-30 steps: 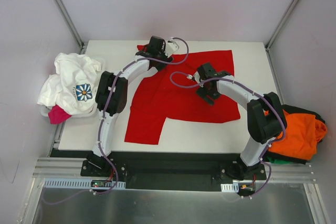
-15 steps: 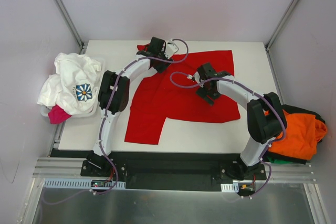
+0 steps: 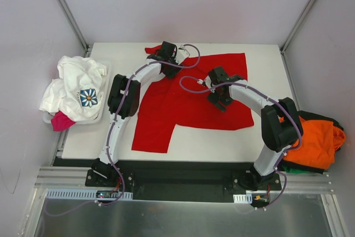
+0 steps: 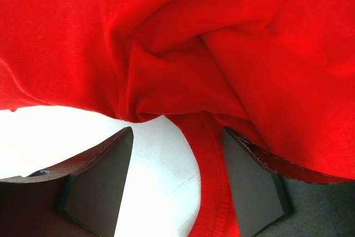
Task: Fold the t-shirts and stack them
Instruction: Flatten out the tshirt
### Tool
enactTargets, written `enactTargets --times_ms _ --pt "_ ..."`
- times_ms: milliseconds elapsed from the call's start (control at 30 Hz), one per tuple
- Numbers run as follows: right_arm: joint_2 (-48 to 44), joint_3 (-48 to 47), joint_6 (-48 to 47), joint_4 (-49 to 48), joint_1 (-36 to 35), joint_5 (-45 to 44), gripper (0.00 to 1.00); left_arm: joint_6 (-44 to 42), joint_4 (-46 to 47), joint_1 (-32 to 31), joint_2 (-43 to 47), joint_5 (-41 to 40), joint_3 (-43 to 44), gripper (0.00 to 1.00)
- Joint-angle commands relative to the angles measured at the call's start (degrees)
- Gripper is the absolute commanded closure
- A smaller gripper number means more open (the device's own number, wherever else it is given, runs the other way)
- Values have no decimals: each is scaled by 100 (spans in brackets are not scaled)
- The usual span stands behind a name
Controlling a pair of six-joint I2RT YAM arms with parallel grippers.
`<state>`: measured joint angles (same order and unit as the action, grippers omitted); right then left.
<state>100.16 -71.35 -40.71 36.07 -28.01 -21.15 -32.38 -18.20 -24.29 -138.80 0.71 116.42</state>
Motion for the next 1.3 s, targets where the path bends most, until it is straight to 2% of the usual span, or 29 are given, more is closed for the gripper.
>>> enactTargets --times_ms 0,333,733,1267 --pt "-146 -2 98 145 -29 119 20 -330 -123 21 -121 -386 136 35" --pt "-172 60 89 172 -29 120 20 -567 -123 56 178 -949 -506 36" --pt "-190 -1 72 216 -38 102 20 -550 -114 417 1240 -1108 -2087 38" --pt "-111 7 63 269 -91 -29 20 -620 -17 768 1795 -1424 -2765 40"
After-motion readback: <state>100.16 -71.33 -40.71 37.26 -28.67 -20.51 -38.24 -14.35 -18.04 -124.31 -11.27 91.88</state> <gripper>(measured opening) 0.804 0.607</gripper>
